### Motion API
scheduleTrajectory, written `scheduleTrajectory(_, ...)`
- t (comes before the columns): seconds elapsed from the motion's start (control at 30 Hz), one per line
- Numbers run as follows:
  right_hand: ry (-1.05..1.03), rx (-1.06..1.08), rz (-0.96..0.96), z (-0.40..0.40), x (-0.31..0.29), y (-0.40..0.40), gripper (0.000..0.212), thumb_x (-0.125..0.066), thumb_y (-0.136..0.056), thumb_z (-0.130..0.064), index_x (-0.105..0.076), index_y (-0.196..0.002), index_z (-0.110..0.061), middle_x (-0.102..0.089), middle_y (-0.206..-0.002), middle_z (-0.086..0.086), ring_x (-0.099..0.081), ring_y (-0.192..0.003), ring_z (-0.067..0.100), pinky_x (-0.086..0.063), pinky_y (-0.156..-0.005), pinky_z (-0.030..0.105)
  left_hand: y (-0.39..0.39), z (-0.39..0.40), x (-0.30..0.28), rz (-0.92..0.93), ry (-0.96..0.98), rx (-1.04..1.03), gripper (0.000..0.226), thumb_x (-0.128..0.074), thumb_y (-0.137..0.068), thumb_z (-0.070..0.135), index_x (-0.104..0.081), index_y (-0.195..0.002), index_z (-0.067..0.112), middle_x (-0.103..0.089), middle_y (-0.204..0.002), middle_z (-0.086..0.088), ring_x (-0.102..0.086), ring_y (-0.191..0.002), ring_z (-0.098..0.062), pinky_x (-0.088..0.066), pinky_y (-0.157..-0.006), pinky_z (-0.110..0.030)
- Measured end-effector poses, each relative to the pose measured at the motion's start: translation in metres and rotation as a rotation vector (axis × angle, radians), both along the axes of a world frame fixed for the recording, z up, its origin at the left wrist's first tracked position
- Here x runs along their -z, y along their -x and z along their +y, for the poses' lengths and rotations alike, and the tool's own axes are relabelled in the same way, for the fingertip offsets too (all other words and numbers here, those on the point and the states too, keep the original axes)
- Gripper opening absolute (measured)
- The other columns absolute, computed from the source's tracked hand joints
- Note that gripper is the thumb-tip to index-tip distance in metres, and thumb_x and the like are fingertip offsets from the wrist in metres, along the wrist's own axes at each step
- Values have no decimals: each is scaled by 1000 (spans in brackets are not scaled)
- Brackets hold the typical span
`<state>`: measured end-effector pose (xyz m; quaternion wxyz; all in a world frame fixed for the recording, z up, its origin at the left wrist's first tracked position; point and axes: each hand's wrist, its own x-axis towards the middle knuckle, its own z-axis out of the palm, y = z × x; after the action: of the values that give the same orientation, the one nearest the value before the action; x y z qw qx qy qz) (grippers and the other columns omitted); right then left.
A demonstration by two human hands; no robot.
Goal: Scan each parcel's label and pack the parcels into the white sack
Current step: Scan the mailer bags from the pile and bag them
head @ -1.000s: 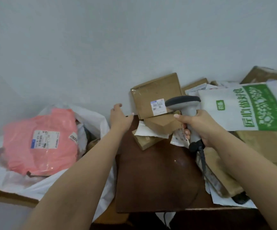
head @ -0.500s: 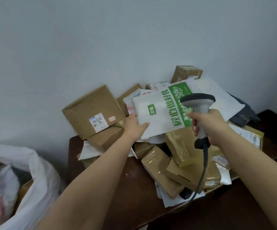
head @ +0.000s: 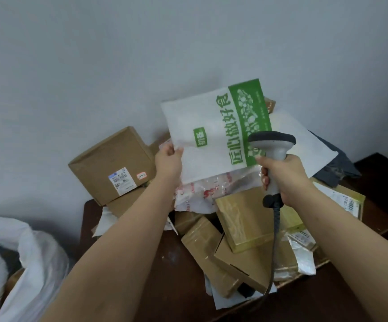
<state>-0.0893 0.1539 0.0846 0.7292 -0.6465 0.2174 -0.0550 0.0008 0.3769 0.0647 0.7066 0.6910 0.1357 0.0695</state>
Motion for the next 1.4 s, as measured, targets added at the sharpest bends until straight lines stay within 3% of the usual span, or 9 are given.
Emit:
scheduleTrajectory(0.2,2,198,-65,2,-11,-12,19,-65,-86,-11,-51,-75,-8,-48,-66,12,-45,-49,21,-41,-55,33,3,19,-13,-371,-357,-36,22,-68,-88,13,-69,-87,34,-61,-94,6,-57,-87,-14,-51,-80,-29)
scheduleTrajectory(0.33,-12,271,-4,2,-7,-11,22,-63,-86,-8,-48,-70,-8,-49,-65,10,-45,-50,21,-41,-56,33,21,32,23,-289,-448,76,38,-60,-85,-6,-69,-91,31,-47,-128,-5,-54,-88,-4,-43,-81,-8)
scheduleTrajectory(0.57,-87,226,105,4,0,-5,16,-63,-89,-6,-49,-84,-5,-50,-69,10,-41,-44,17,-37,-44,25,29,23,48,135,250,-100,45,-49,-92,-5,-35,-130,13,-53,-124,-7,-61,-105,-24,-59,-78,-48)
scheduleTrajectory(0.7,-89,198,107,6,-3,-1,14,-61,-90,-5,-47,-92,-6,-48,-68,10,-39,-43,16,-36,-41,22,31,17,37,230,451,-120,34,-67,-91,12,-45,-116,5,-65,-112,-15,-68,-89,-23,-59,-58,-34)
scheduleTrajectory(0.83,-111,167,99,10,-10,5,22,-60,-91,-3,-43,-78,-9,-45,-64,8,-37,-44,16,-35,-43,22,34,11,31,302,360,24,26,-67,-90,8,-59,-114,5,-67,-110,-9,-66,-79,-15,-57,-56,-28)
scheduleTrajectory(0.97,-107,120,89,17,-18,12,17,-61,-90,-3,-46,-82,-7,-46,-63,9,-38,-41,15,-37,-42,22,35,15,26,232,348,33,20,-57,-95,3,-58,-114,10,-66,-117,-8,-67,-95,-22,-60,-71,-38)
scheduleTrajectory(1.17,-103,9,25,45,-33,24,18,-62,-90,-4,-49,-79,-7,-47,-60,8,-40,-39,14,-38,-42,23,48,56,7,73,328,-42,19,-52,-97,1,-53,-109,16,-64,-111,-4,-65,-98,-21,-57,-67,-34)
scheduleTrajectory(1.27,-58,-69,-7,68,-38,32,16,-62,-90,-5,-50,-79,-7,-49,-60,8,-40,-40,14,-38,-44,24,60,93,-3,5,342,-78,22,-52,-97,3,-58,-103,23,-67,-113,-2,-67,-97,-22,-57,-77,-46)
scheduleTrajectory(1.4,19,-224,-62,103,-43,43,18,-64,-90,-6,-53,-76,-6,-48,-57,8,-41,-38,15,-39,-42,25,77,148,-16,-72,118,-224,24,-55,-97,7,-59,-116,20,-68,-113,-2,-67,-101,-24,-57,-84,-46)
